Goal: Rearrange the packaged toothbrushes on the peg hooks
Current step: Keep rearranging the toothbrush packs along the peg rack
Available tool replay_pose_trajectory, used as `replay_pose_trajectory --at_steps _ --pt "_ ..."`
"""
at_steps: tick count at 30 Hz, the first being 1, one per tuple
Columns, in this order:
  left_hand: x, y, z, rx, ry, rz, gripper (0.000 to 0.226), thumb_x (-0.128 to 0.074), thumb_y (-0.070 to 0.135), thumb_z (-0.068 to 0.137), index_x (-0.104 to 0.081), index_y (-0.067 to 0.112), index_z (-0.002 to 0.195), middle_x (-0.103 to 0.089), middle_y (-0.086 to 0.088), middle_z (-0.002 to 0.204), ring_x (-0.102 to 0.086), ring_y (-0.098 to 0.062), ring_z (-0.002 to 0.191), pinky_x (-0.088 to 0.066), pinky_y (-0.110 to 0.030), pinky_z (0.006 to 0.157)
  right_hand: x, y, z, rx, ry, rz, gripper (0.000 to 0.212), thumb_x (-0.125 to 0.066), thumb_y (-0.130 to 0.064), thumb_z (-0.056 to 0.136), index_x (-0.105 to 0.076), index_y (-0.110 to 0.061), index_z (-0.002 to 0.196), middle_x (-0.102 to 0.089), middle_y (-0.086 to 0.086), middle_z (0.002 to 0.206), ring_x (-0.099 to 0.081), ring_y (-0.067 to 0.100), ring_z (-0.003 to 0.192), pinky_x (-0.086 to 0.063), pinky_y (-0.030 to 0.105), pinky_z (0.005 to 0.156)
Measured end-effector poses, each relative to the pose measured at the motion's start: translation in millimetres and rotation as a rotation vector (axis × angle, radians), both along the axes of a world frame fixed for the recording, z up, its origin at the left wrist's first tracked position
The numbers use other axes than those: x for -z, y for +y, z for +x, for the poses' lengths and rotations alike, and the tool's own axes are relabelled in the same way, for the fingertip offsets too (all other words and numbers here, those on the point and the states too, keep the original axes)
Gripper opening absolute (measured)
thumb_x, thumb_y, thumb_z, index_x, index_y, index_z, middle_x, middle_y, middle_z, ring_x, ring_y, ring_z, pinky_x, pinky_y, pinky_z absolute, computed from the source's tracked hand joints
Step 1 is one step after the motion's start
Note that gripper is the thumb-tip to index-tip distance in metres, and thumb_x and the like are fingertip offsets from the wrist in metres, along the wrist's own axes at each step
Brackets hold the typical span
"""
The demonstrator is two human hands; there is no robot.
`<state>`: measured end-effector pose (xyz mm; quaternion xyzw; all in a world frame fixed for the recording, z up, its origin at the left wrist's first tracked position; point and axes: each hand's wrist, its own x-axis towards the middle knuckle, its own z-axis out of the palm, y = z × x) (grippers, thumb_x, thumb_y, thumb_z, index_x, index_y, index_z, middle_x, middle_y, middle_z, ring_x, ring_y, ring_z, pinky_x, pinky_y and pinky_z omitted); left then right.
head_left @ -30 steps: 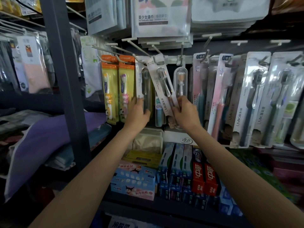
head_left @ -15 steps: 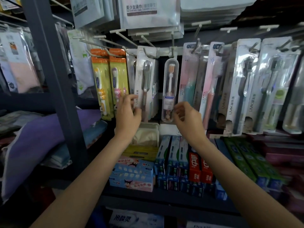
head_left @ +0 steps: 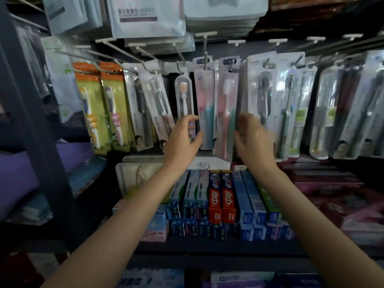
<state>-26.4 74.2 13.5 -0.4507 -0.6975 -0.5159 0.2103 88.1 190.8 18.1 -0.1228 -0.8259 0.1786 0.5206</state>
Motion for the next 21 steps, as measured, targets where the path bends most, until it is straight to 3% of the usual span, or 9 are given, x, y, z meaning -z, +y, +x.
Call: replay_pose_trajectory --at_steps 4,7,9,13,15,17,19,21 --pt "-1.2 21.4 7.1 -0.011 0.01 -0.042 0.045 -0.057 0.021 0.09 -0.041 0.01 0.13 -0.046 -0.004 0.134 -0.045 -0.015 0.121 -0.038 -0.028 0.101 0.9 10.2 -13.5 0.016 -0.126 -0.093 0.057 -0.061 -0.016 0.088 -0.033 0.002 0.134 -0.048 0.018 0.13 -0.048 0.029 0.118 -0.041 0.033 0.095" --pt "-1.8 25.5 1.7 -0.012 -0.05 -0.05 0.048 -0.058 0.02 0.089 -0.041 0.009 0.132 -0.044 -0.006 0.135 -0.044 -0.019 0.124 -0.038 -0.034 0.103 -2.3 10.1 -19.8 -0.163 -0.117 -0.41 0.058 -0.065 -0.026 0.085 -0.038 -0.004 0.131 -0.055 0.009 0.12 -0.053 0.018 0.105 -0.045 0.025 0.083" --pt "-0.5 24.2 -3.2 -0.011 -0.051 -0.087 0.04 -0.058 0.017 0.089 -0.048 0.01 0.127 -0.047 -0.008 0.131 -0.046 -0.02 0.121 -0.039 -0.037 0.103 -2.0 9.6 -24.5 -0.214 -0.115 -0.509 0.049 -0.065 -0.027 0.085 -0.046 -0.004 0.124 -0.058 0.006 0.112 -0.055 0.017 0.099 -0.047 0.025 0.08" --pt "2.1 19.8 -12.1 -0.016 -0.049 -0.089 0.034 -0.059 0.014 0.088 -0.053 0.013 0.121 -0.048 -0.008 0.128 -0.048 -0.021 0.118 -0.039 -0.035 0.102 -5.2 5.5 -24.5 -0.197 -0.122 -0.441 0.03 -0.063 -0.02 0.086 -0.054 -0.004 0.109 -0.063 0.011 0.101 -0.06 0.024 0.093 -0.052 0.039 0.083" --pt "0.7 21.1 -14.6 -0.03 -0.114 -0.06 0.041 -0.06 0.014 0.088 -0.047 0.012 0.127 -0.047 -0.009 0.13 -0.048 -0.021 0.119 -0.04 -0.033 0.1 -5.7 2.7 -13.3 -0.161 -0.12 -0.366 0.034 -0.061 -0.02 0.088 -0.049 -0.006 0.116 -0.059 0.0 0.092 -0.057 0.012 0.081 -0.053 0.025 0.073" --pt "-1.8 26.1 -15.9 -0.037 -0.152 -0.052 0.05 -0.061 0.017 0.087 -0.04 0.009 0.132 -0.046 -0.009 0.133 -0.045 -0.021 0.122 -0.039 -0.035 0.102 -6.6 1.5 3.1 -0.088 -0.14 -0.243 0.039 -0.058 -0.022 0.09 -0.044 -0.008 0.123 -0.051 -0.01 0.087 -0.05 0.004 0.072 -0.044 0.008 0.058" --pt "-4.3 34.2 -14.8 -0.036 -0.172 -0.067 0.06 -0.064 0.021 0.085 -0.033 0.009 0.135 -0.044 -0.009 0.137 -0.043 -0.022 0.125 -0.037 -0.038 0.104 -11.2 3.7 21.6 -0.033 -0.16 -0.145 0.044 -0.058 -0.024 0.09 -0.042 -0.009 0.128 -0.05 -0.008 0.095 -0.052 0.007 0.079 -0.043 0.008 0.059" --pt "-6.8 44.3 -11.4 -0.036 -0.201 -0.067 0.065 -0.067 0.023 0.083 -0.03 0.008 0.134 -0.045 -0.01 0.135 -0.046 -0.023 0.122 -0.04 -0.041 0.101 -18.6 9.1 37.3 0.004 -0.157 -0.085 0.047 -0.06 -0.023 0.089 -0.042 -0.011 0.13 -0.055 -0.001 0.1 -0.058 0.015 0.086 -0.048 0.02 0.069"
